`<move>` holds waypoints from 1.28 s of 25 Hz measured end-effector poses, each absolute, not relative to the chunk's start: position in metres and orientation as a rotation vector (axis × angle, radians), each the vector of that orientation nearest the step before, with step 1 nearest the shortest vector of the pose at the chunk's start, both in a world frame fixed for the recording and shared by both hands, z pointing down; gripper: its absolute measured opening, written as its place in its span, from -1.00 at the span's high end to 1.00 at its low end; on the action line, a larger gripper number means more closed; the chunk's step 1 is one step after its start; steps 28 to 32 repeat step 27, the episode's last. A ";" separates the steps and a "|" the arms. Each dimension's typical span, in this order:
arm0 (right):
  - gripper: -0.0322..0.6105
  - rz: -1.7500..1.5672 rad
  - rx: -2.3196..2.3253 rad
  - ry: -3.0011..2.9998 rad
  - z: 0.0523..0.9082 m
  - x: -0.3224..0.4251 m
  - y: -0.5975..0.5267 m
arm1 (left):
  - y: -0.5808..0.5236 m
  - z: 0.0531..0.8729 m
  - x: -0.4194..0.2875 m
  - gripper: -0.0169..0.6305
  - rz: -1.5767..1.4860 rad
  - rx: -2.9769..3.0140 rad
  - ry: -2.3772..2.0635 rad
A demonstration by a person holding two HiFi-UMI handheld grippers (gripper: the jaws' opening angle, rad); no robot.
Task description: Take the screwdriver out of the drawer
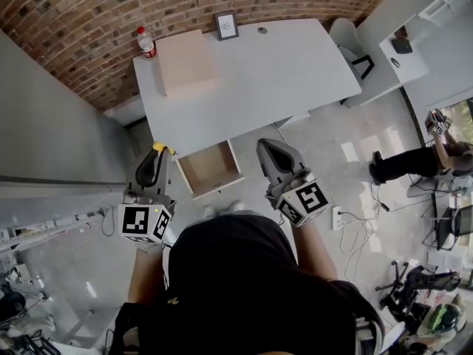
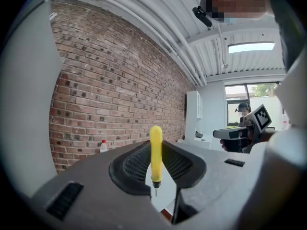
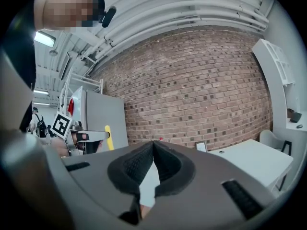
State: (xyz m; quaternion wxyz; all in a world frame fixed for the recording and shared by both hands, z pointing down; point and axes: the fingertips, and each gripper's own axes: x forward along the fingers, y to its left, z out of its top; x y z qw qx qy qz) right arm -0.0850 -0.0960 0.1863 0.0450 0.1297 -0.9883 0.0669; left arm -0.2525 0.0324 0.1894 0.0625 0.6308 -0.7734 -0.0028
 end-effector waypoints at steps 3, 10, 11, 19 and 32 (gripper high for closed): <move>0.89 0.204 0.389 -3.019 0.188 -0.083 -0.094 | 0.033 0.187 -0.247 0.72 -0.004 1.916 -2.339; 0.89 0.243 0.398 -3.015 0.199 -0.076 -0.089 | 0.032 0.191 -0.236 0.72 0.019 1.952 -2.302; 0.89 0.250 0.403 -3.014 0.200 -0.074 -0.089 | 0.031 0.192 -0.235 0.72 0.022 1.956 -2.297; 0.89 0.268 0.443 -3.003 0.204 -0.061 -0.088 | 0.019 0.193 -0.225 0.72 0.022 1.990 -2.266; 0.89 0.265 0.494 -2.991 0.207 -0.051 -0.095 | 0.015 0.192 -0.215 0.72 0.011 2.010 -2.253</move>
